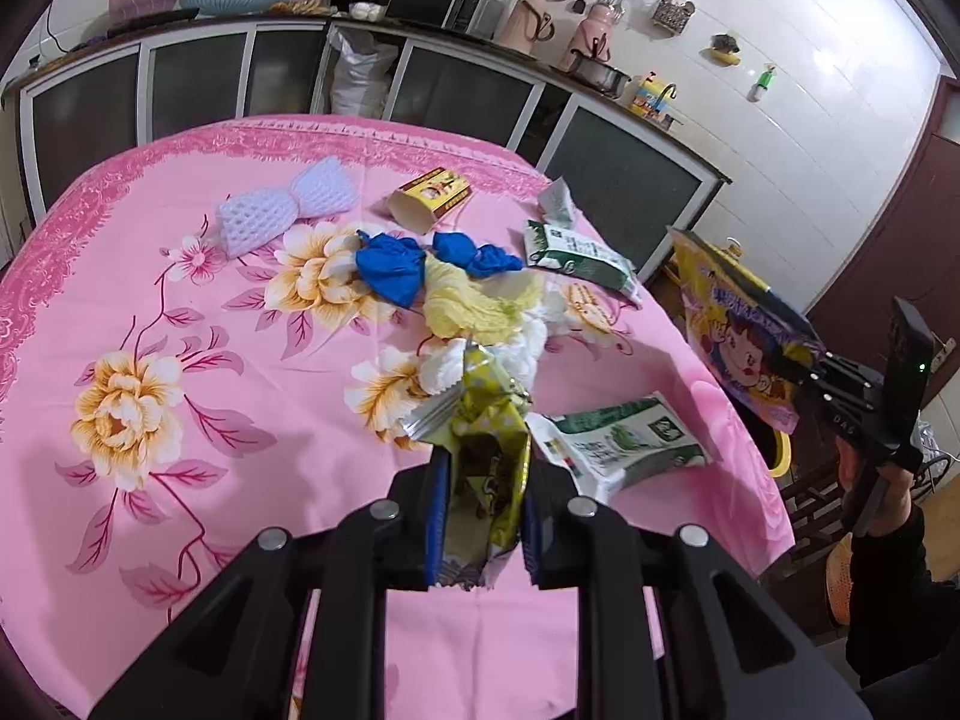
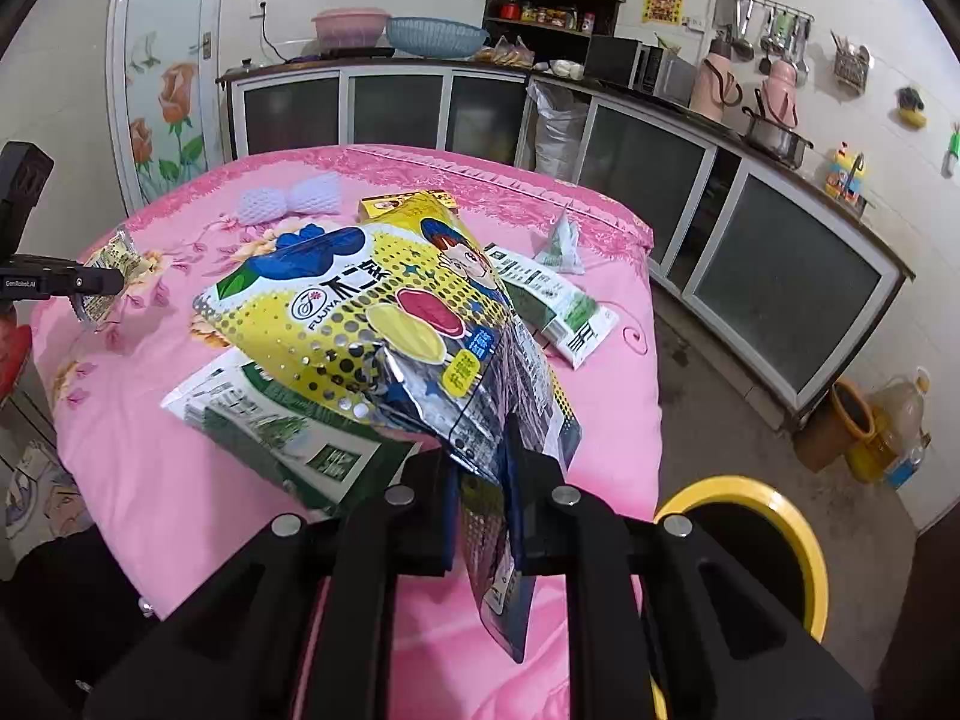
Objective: Collect trash
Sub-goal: 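Carry both wrappers over the yellow-rimmed bin and open both tools to drop them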
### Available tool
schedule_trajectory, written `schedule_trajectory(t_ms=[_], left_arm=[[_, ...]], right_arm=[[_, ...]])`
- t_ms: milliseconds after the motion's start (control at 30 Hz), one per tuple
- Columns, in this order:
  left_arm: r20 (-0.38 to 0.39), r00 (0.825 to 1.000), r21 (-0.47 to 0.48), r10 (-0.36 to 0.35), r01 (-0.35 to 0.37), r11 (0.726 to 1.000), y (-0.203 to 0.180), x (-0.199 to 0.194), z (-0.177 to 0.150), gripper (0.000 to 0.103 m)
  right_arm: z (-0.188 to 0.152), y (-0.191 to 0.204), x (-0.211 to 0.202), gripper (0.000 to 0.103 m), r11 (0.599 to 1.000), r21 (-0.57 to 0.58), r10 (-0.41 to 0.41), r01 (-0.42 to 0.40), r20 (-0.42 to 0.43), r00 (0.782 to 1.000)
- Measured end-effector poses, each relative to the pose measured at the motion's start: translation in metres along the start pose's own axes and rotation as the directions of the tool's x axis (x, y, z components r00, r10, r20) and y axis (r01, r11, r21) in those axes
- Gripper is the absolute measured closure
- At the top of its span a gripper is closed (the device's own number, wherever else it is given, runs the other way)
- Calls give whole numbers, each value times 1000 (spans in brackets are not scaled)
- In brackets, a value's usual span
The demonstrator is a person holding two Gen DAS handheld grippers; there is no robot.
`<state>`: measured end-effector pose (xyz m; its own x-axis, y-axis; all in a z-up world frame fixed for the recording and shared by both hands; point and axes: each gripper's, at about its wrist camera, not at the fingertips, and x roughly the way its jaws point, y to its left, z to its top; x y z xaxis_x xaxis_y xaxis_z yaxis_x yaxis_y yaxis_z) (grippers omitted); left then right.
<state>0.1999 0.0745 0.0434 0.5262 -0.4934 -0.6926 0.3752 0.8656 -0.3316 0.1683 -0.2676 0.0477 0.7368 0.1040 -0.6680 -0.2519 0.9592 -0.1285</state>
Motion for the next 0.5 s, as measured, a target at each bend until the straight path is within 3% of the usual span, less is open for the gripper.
schedule_trajectory(t_ms=[267,500], left_arm=[[16,998,66,-59,57,996,-41,-4,-1,85],[-15,991,141,-135,136,981,-90,31,17,85]], right_arm=[[-32,-25,-28,90,993,117,-29,26,24,999],[-65,-77,-57,90,965,241,-114,103,33,993]])
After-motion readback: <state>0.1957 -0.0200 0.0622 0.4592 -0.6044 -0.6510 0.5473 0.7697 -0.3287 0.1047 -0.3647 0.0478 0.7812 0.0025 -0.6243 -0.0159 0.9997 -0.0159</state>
